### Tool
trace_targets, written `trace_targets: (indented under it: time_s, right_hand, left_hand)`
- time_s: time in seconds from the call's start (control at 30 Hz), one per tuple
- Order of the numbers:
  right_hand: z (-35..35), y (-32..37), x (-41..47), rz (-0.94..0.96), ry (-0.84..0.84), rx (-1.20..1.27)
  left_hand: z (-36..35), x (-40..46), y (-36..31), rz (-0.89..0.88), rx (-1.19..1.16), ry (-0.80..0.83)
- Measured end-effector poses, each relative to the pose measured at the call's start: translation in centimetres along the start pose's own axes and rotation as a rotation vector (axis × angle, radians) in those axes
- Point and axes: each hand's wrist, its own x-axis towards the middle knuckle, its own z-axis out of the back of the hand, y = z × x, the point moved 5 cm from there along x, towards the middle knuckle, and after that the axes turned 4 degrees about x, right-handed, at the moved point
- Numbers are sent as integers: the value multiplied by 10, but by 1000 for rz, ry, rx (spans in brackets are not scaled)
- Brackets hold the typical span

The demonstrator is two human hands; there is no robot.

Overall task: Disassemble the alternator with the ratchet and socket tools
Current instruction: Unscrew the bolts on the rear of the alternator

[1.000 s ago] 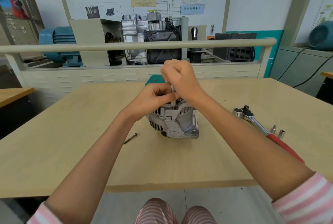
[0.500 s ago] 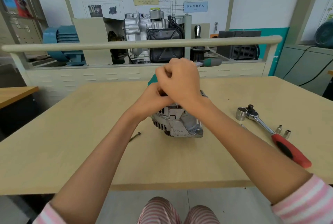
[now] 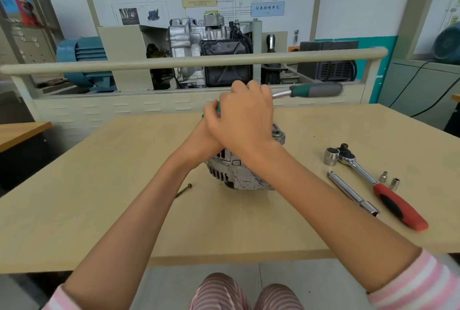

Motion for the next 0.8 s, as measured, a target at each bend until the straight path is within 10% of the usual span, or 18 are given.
trace_targets:
  time_s: [0.27,0.4,0.57,0.8]
  right_hand:
    - [-8,-31,17,-84,94,1016]
    - [-4,-31,15,-71,74,933]
    - [2,-9,4,34,24,16]
    - [-3,-22,17,4,118,804]
  left_hand:
    - [-1,2,9,56,16,66]
    - [-2,3,10,45,15,65]
    - [1,3,11,30,1,-23]
    - [-2,2,11,70,49,64]
